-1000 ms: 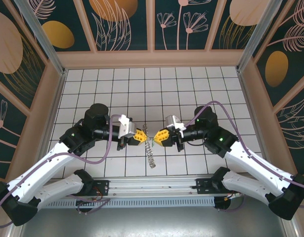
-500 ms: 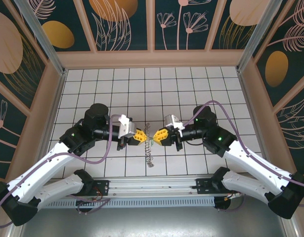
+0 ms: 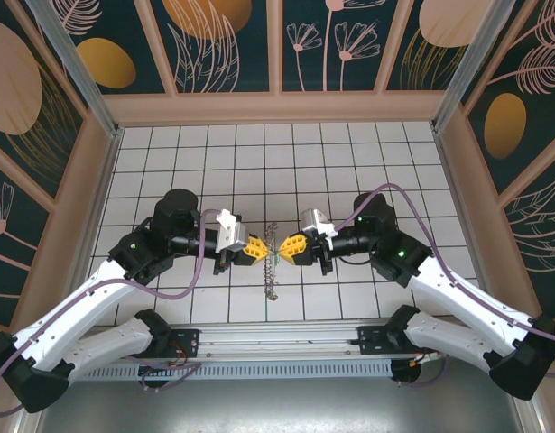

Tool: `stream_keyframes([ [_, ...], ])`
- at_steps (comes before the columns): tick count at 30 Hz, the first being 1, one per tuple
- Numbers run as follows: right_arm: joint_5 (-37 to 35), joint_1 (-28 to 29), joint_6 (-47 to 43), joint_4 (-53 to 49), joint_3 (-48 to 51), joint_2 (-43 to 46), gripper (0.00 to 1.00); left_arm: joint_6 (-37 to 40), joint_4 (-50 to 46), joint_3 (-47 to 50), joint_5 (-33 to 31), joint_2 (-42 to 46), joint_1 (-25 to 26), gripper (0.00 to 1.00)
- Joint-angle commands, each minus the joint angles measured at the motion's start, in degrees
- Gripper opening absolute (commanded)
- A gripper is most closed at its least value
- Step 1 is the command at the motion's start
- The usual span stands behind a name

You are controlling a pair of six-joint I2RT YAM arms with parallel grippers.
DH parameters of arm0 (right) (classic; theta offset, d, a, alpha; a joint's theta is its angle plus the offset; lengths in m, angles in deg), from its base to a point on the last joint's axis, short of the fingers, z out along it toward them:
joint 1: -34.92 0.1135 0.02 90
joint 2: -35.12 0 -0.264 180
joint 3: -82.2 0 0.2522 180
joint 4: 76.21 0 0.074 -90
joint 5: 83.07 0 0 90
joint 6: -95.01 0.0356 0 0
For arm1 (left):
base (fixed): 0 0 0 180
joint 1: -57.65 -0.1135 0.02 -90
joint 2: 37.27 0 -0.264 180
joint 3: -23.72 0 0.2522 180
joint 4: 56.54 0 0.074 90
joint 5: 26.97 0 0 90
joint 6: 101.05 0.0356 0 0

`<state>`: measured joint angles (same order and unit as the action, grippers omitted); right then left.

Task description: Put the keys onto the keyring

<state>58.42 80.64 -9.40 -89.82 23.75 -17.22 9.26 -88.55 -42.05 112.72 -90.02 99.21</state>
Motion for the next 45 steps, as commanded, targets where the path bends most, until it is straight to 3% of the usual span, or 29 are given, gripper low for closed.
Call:
stream_keyframes([
  [1, -0.42, 0.43, 0.62, 1.89, -1.45, -0.08, 0.0, 0.19, 2.42, 0.06, 1.96, 0.98, -0.19, 0.0],
  [24, 0.46, 0.52, 0.1, 1.7, -1.79, -1.21, 0.0, -0.1, 2.69, 0.07, 1.96, 1.25, -0.21, 0.0],
  [45, -3.31, 0.43, -0.16, 1.54, -1.12, 0.7, 0.0, -0.07, 2.6, 0.0, 1.55, 1.6, -0.21, 0.0],
])
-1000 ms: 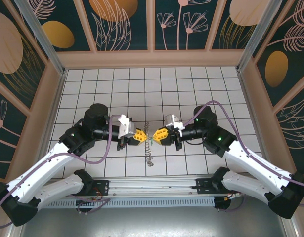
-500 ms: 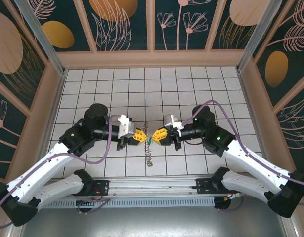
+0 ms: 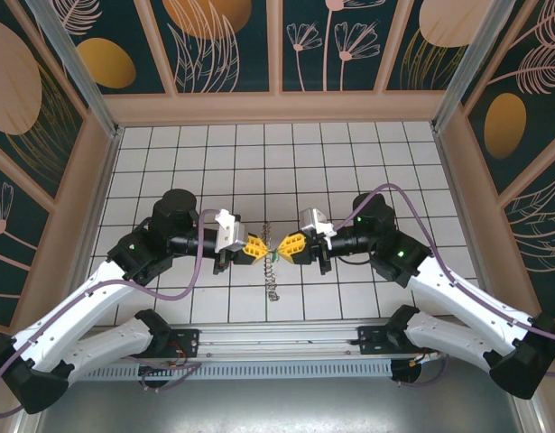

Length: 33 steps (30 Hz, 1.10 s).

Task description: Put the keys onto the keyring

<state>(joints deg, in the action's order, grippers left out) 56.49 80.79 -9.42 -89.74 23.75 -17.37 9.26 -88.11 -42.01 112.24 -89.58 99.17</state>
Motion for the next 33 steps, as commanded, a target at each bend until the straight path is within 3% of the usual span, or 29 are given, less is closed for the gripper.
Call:
stream_keyframes([
  [1, -1.58, 0.28, -0.24, 1.38, -1.1, 0.88, 0.0, -0.08, 2.16, -0.02, 2.03, 1.15, -0.15, 0.0],
  [21, -2.56, 0.19, 0.26, 0.96, -0.92, 1.67, 0.0, -0.01, 2.17, -0.07, 1.85, 1.25, -0.12, 0.0],
  [33, 2.62, 0.45, 0.46, -0.21, -1.5, 0.55, 0.0, 0.0, 2.17, 0.02, 1.78, 1.25, -0.17, 0.0],
])
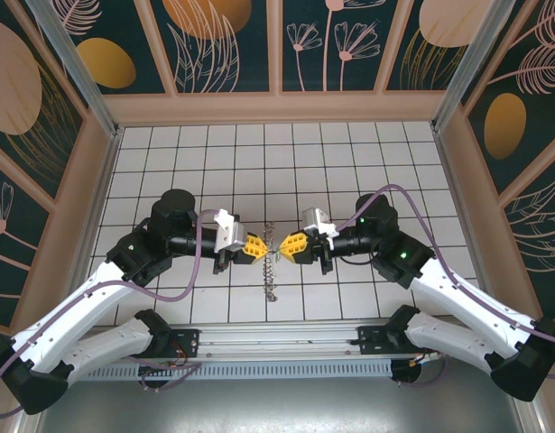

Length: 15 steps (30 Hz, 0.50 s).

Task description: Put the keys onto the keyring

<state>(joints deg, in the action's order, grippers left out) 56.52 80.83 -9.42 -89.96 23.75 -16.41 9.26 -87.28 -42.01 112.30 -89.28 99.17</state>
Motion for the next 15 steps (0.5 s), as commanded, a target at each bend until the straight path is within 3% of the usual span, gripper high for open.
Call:
stream_keyframes([
  [1, 2.74, 0.45, 0.46, -0.01, -1.5, -0.41, 0.0, -0.01, 1.33, 0.02, 1.7, 0.94, -0.14, 0.0],
  [15, 3.08, 0.76, 0.66, 0.18, -1.28, -0.34, 0.0, -0.11, 1.42, 0.02, 1.71, 0.92, -0.18, 0.0],
])
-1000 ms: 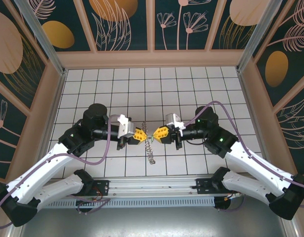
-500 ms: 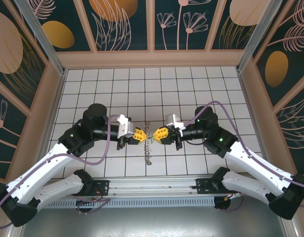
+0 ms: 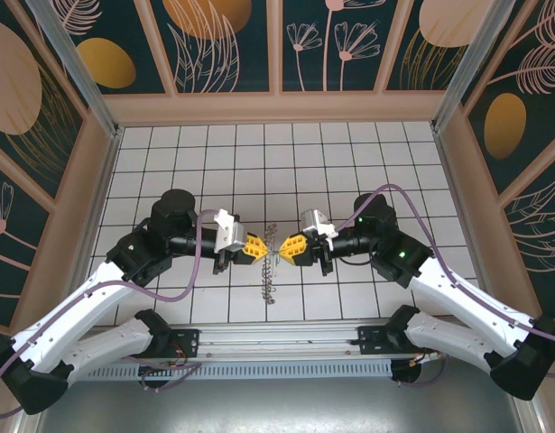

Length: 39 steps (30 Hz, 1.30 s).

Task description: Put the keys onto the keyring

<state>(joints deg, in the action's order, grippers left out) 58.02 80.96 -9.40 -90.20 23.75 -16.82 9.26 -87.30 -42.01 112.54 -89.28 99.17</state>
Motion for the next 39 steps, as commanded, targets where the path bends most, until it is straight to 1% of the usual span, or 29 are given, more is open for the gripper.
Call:
stream_keyframes([
  [1, 1.47, 0.63, 0.67, 0.46, -1.2, 0.19, 0.0, -0.16, 1.51, 0.02, 1.48, 0.94, -0.19, 0.0],
  [20, -0.2, 1.02, -0.04, -0.53, -1.15, 0.2, 0.0, -0.17, 1.53, 0.02, 1.48, 0.94, -0.19, 0.0],
  [39, 0.94, 1.42, 0.0, 0.16, -1.86, -0.77, 0.0, -0.18, 1.66, 0.02, 1.56, 0.94, -0.15, 0.0],
])
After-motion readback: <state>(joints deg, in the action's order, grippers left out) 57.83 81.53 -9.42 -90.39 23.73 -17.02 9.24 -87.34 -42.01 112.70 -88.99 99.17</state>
